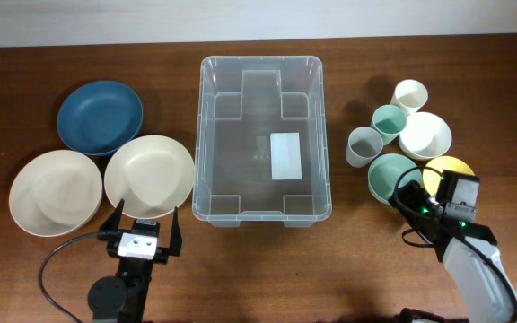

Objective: Pack container
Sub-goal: 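Lower the right gripper and grasp the mint-green bowl rim, then lift the mint-green bowl and carry it into the clear container, then lower the mint-green bowl into the container and open the right gripper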

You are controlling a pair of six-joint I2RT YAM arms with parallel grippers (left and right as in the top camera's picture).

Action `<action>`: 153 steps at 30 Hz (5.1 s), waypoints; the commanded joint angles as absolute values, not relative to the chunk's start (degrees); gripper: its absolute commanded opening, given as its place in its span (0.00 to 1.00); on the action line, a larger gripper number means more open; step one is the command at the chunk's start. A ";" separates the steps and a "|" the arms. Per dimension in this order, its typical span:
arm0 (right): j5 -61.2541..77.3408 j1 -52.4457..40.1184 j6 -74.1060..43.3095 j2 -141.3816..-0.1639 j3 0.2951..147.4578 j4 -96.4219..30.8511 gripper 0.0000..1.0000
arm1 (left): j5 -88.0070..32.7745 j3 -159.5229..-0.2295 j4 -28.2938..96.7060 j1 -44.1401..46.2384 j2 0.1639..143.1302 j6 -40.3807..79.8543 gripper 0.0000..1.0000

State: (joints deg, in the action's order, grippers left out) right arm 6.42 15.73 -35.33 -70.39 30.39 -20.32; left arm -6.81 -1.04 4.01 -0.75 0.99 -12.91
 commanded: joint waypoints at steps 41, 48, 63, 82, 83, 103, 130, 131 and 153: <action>10.63 15.29 -36.47 -81.34 29.85 -11.55 0.14 | -6.39 -0.51 3.88 -0.51 0.62 -13.80 0.99; 13.61 15.29 -33.71 -78.46 29.91 -11.92 0.04 | -6.39 -0.51 3.88 -0.54 0.62 -13.80 0.99; 13.69 15.27 -23.40 -59.20 31.97 -21.69 0.04 | -6.39 -0.51 3.88 -0.54 0.62 -13.80 0.99; 4.51 -13.50 -5.96 -59.44 64.88 -28.56 0.04 | -6.39 -0.51 3.88 -0.54 0.62 -13.80 0.99; 2.09 -16.03 -5.96 -61.58 66.30 -28.27 0.04 | -6.39 -0.51 3.88 -0.51 0.62 -13.80 0.99; -9.69 -37.15 3.01 -97.10 76.20 -23.11 0.04 | -6.39 -0.51 3.88 -0.51 0.62 -13.80 0.99; -5.58 -40.86 -0.30 -98.52 76.07 -29.47 0.04 | -6.39 -0.51 3.88 -0.54 0.62 -13.80 0.99; -5.58 -40.86 -0.30 -98.85 76.07 -29.65 0.04 | -6.39 -0.51 3.88 -0.51 0.62 -13.80 0.99; -3.42 -40.86 -3.92 -106.28 76.07 -29.56 0.04 | -6.39 -0.51 3.88 -0.54 0.62 -13.80 0.99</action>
State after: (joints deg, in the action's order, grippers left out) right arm -4.56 -40.51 -3.09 -104.51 74.81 -29.98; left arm -6.81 -1.04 4.01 -0.75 0.99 -12.88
